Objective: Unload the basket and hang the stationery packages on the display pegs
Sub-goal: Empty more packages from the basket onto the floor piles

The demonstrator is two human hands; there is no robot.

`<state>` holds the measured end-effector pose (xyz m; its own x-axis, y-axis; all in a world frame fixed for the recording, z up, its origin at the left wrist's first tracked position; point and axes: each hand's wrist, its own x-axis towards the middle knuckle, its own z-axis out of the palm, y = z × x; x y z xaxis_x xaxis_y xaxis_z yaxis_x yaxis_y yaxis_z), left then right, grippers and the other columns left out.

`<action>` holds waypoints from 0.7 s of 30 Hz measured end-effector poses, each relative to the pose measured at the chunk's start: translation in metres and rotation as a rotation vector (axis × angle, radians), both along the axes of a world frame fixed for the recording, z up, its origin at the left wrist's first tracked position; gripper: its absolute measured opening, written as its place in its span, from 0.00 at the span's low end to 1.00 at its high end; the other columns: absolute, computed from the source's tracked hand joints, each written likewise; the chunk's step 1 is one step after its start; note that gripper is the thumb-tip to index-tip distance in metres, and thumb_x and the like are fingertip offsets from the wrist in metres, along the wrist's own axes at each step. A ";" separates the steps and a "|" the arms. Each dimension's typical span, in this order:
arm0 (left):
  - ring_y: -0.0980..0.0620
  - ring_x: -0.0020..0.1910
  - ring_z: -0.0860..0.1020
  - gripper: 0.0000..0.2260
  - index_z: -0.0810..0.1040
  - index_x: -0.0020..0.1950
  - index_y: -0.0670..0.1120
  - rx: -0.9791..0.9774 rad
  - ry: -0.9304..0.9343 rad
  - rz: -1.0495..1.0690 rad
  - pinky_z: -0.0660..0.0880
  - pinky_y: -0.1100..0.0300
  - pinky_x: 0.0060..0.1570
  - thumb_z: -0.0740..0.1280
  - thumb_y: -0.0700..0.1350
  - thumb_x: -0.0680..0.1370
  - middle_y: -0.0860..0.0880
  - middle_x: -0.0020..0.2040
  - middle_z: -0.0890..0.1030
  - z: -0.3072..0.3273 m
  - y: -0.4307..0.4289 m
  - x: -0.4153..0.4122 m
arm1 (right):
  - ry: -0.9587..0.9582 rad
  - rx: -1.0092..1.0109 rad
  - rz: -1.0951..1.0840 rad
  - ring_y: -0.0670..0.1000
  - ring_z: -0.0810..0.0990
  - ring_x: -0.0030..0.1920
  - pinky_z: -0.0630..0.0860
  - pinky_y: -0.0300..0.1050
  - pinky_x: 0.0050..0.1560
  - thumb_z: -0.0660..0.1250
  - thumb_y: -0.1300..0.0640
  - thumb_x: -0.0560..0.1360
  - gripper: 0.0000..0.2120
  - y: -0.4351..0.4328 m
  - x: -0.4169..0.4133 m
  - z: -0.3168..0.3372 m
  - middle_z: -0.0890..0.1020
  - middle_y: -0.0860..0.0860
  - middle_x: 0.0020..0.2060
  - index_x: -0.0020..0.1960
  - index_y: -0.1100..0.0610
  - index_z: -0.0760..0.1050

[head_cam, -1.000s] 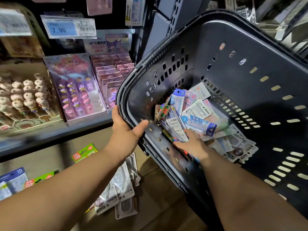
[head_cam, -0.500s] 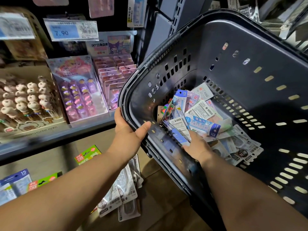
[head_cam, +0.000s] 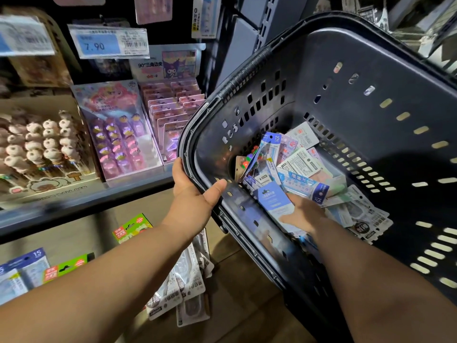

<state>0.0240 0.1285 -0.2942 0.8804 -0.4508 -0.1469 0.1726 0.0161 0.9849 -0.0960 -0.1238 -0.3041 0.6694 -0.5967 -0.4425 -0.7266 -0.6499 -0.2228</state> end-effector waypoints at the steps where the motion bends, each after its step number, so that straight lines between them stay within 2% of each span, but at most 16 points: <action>1: 0.46 0.67 0.74 0.41 0.55 0.68 0.70 0.009 -0.002 0.002 0.71 0.40 0.65 0.75 0.63 0.62 0.50 0.69 0.73 0.000 0.000 0.000 | 0.011 0.035 -0.008 0.46 0.79 0.48 0.67 0.30 0.39 0.68 0.60 0.77 0.24 -0.001 0.002 -0.004 0.78 0.51 0.63 0.71 0.54 0.69; 2: 0.46 0.66 0.74 0.41 0.55 0.68 0.70 0.018 -0.003 0.004 0.72 0.40 0.65 0.75 0.63 0.62 0.50 0.69 0.73 0.000 0.000 0.000 | 0.022 0.058 0.001 0.44 0.79 0.45 0.69 0.28 0.37 0.67 0.62 0.77 0.23 0.001 0.002 -0.005 0.77 0.51 0.62 0.71 0.56 0.70; 3: 0.45 0.66 0.75 0.40 0.56 0.67 0.70 0.022 -0.003 0.005 0.72 0.39 0.64 0.75 0.63 0.62 0.50 0.68 0.74 0.001 0.000 0.000 | 0.043 0.060 0.015 0.45 0.79 0.47 0.71 0.28 0.41 0.68 0.61 0.77 0.22 0.002 0.001 -0.010 0.77 0.51 0.63 0.70 0.56 0.70; 5: 0.46 0.65 0.75 0.39 0.56 0.67 0.69 0.022 -0.007 0.011 0.72 0.40 0.64 0.75 0.62 0.62 0.51 0.67 0.75 0.001 0.000 -0.001 | 0.021 0.033 0.006 0.53 0.78 0.59 0.72 0.36 0.56 0.69 0.54 0.75 0.27 0.005 0.001 -0.019 0.77 0.52 0.66 0.72 0.52 0.68; 7: 0.46 0.65 0.75 0.40 0.56 0.68 0.68 0.029 -0.012 0.011 0.72 0.40 0.65 0.75 0.62 0.62 0.51 0.67 0.75 0.004 0.000 -0.002 | 0.021 0.039 0.006 0.57 0.76 0.63 0.72 0.43 0.62 0.69 0.51 0.74 0.29 -0.001 0.000 -0.031 0.75 0.54 0.67 0.74 0.50 0.65; 10: 0.48 0.66 0.74 0.44 0.54 0.72 0.64 0.037 -0.030 0.012 0.71 0.43 0.67 0.73 0.62 0.62 0.50 0.68 0.74 0.006 0.001 -0.003 | 0.029 0.015 0.023 0.57 0.77 0.60 0.73 0.44 0.57 0.67 0.50 0.75 0.24 0.006 0.000 -0.020 0.78 0.55 0.63 0.70 0.50 0.69; 13: 0.49 0.67 0.73 0.45 0.53 0.73 0.61 0.053 -0.046 0.011 0.70 0.44 0.69 0.73 0.62 0.62 0.50 0.69 0.73 0.008 0.002 -0.004 | 0.033 0.043 0.020 0.55 0.78 0.54 0.72 0.39 0.47 0.67 0.56 0.76 0.18 0.004 0.000 -0.008 0.81 0.54 0.59 0.66 0.53 0.74; 15: 0.47 0.68 0.72 0.46 0.52 0.74 0.60 0.067 -0.048 0.015 0.69 0.44 0.69 0.73 0.63 0.62 0.48 0.70 0.72 0.009 0.001 -0.004 | 0.028 0.096 -0.008 0.53 0.78 0.52 0.70 0.35 0.42 0.70 0.60 0.75 0.22 -0.003 0.000 -0.001 0.81 0.56 0.60 0.67 0.58 0.73; 17: 0.47 0.69 0.71 0.47 0.52 0.75 0.57 0.096 -0.059 0.022 0.68 0.44 0.70 0.72 0.64 0.62 0.47 0.70 0.71 0.012 0.001 -0.005 | 0.024 0.131 -0.040 0.54 0.78 0.54 0.68 0.38 0.44 0.72 0.58 0.74 0.24 -0.013 0.001 0.009 0.80 0.58 0.60 0.68 0.61 0.72; 19: 0.47 0.68 0.72 0.47 0.53 0.75 0.54 0.099 -0.066 0.039 0.68 0.44 0.70 0.72 0.63 0.62 0.47 0.69 0.72 0.016 0.001 -0.007 | 0.006 0.202 -0.118 0.54 0.78 0.51 0.72 0.43 0.47 0.73 0.56 0.73 0.18 -0.019 0.004 0.030 0.81 0.57 0.55 0.60 0.62 0.76; 21: 0.46 0.67 0.72 0.48 0.53 0.76 0.51 0.100 -0.057 0.036 0.68 0.44 0.70 0.71 0.63 0.61 0.46 0.68 0.73 0.021 0.001 -0.009 | -0.052 0.322 -0.217 0.52 0.79 0.40 0.75 0.44 0.43 0.73 0.59 0.73 0.08 -0.022 0.002 0.048 0.81 0.54 0.42 0.48 0.59 0.76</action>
